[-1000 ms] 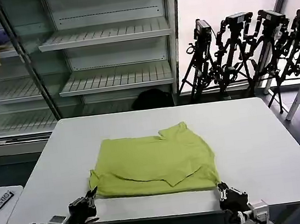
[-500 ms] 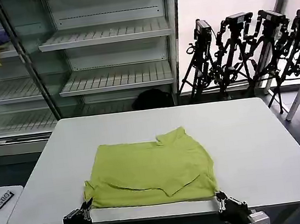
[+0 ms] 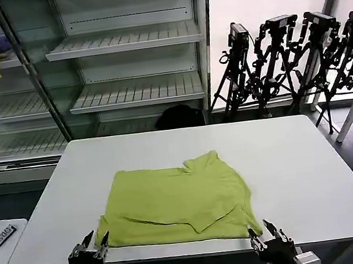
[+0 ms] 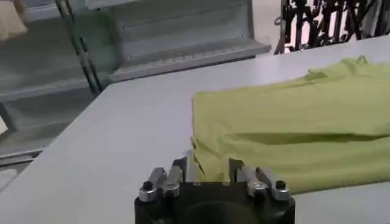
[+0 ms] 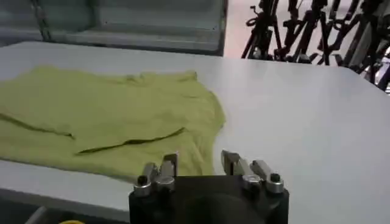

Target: Fold and organize the clothes.

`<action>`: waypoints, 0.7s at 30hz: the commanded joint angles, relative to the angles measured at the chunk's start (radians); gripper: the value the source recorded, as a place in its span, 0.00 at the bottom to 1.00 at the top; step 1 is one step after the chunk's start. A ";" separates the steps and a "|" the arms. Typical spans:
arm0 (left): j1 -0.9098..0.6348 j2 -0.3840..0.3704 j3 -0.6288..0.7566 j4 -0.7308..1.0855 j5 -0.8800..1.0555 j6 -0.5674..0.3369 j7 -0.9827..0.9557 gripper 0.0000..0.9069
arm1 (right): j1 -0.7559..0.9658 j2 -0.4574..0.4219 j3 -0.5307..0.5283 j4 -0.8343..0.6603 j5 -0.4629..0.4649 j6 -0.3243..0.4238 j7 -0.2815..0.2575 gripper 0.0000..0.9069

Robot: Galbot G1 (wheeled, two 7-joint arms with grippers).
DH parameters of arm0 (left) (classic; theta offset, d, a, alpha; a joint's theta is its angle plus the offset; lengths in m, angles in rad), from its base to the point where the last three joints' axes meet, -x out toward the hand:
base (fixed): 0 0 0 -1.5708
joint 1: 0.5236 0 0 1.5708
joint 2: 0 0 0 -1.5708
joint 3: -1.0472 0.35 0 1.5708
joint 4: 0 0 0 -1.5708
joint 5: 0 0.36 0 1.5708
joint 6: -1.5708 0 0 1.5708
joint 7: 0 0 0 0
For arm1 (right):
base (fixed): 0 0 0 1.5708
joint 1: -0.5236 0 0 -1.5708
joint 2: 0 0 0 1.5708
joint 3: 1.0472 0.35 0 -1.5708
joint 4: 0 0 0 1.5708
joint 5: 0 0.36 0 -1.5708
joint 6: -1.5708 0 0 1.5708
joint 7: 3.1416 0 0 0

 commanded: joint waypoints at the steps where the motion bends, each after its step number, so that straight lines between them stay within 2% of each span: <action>1: -0.013 -0.003 -0.002 0.012 0.006 -0.024 -0.007 1.00 | 0.002 0.003 -0.001 0.001 -0.004 0.000 0.002 1.00; 5: -0.066 -0.014 -0.004 0.023 -0.060 -0.070 -0.030 1.00 | 0.066 0.011 0.006 -0.013 0.018 0.019 0.004 1.00; 11: -0.210 -0.034 -0.016 0.019 -0.194 -0.148 -0.008 1.00 | 0.251 0.026 0.041 -0.018 0.145 0.042 0.027 1.00; 14: -0.364 -0.025 0.016 0.069 -0.198 -0.092 0.016 1.00 | 0.439 0.022 0.031 -0.105 0.159 0.010 0.049 1.00; 17: -0.437 0.003 0.034 0.073 -0.198 -0.006 0.022 1.00 | 0.510 -0.001 0.023 -0.136 0.171 -0.003 0.065 1.00; 18: -0.494 0.027 0.057 0.112 -0.199 0.054 0.033 1.00 | 0.549 -0.004 0.015 -0.180 0.162 -0.005 0.063 1.00; 21: -0.544 0.075 0.093 0.151 -0.207 0.126 0.060 1.00 | 0.589 -0.027 -0.007 -0.238 0.154 -0.007 0.058 1.00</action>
